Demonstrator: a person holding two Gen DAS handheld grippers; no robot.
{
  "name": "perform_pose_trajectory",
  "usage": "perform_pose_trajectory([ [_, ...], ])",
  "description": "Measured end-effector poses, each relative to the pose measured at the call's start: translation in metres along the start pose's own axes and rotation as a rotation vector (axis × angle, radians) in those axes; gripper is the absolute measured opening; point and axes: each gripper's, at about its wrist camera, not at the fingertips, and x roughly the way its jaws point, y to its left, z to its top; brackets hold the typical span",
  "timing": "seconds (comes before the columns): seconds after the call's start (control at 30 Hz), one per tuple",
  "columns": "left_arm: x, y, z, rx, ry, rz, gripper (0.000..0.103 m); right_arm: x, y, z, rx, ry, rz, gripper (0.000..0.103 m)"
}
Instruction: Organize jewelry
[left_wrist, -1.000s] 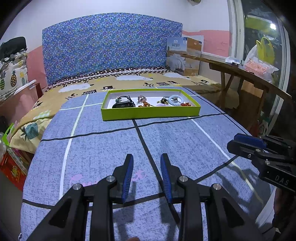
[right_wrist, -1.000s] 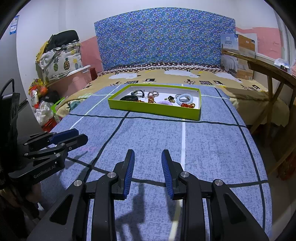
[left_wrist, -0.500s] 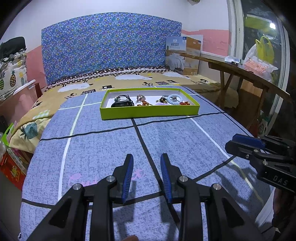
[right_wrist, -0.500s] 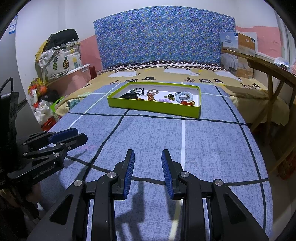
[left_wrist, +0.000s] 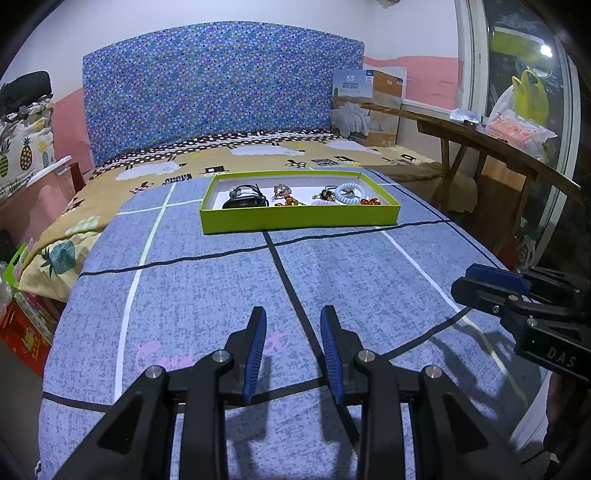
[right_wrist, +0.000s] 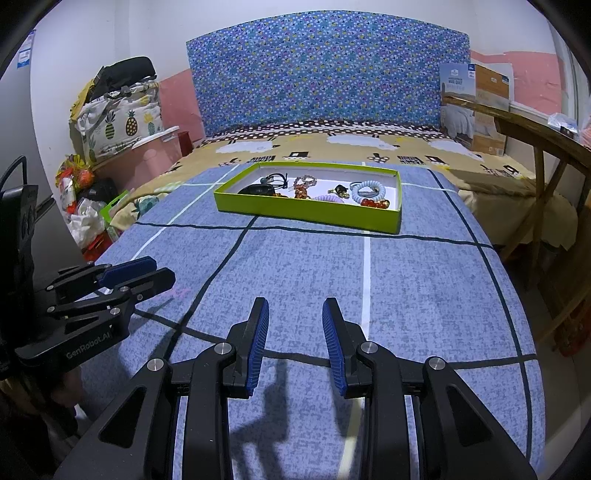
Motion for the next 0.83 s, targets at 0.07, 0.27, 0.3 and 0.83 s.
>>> perform_pose_trajectory([
  [0.07, 0.0003, -0.0001, -0.0006, 0.001, 0.003, 0.003, 0.032, 0.0000, 0.0002, 0.0001, 0.001, 0.000, 0.000, 0.031],
  [0.27, 0.0009, -0.0002, -0.0018, 0.000, 0.008, 0.008, 0.032, 0.0001, 0.0000, -0.0006, 0.001, 0.001, -0.001, 0.031],
  [0.3, 0.0012, -0.0004, -0.0014, -0.002, 0.009, 0.007, 0.032, 0.0001, 0.0001, -0.0004, 0.001, 0.001, -0.001, 0.031],
  [0.83, -0.0022, 0.0014, 0.0008, -0.012, 0.002, 0.005, 0.032, 0.0002, -0.0007, -0.0006, -0.001, 0.000, -0.001, 0.031],
])
